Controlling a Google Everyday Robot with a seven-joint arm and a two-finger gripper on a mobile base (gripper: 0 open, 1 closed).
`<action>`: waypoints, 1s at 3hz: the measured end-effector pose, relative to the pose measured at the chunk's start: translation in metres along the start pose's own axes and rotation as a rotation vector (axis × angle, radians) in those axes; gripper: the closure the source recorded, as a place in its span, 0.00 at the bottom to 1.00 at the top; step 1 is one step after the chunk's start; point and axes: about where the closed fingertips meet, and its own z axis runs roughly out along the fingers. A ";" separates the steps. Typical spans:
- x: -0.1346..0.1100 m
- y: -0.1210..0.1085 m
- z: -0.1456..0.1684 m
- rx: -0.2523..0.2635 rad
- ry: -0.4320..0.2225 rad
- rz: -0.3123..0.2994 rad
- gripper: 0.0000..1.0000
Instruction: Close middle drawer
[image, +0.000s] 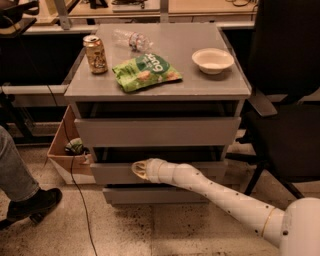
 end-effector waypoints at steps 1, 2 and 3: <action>-0.002 -0.002 0.010 0.008 0.000 -0.010 1.00; -0.001 0.004 0.022 -0.012 0.013 -0.010 1.00; -0.004 0.017 0.012 -0.046 0.025 -0.039 1.00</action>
Offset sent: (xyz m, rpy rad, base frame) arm 0.0123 0.0253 -0.0246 -0.0506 0.0152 -0.0062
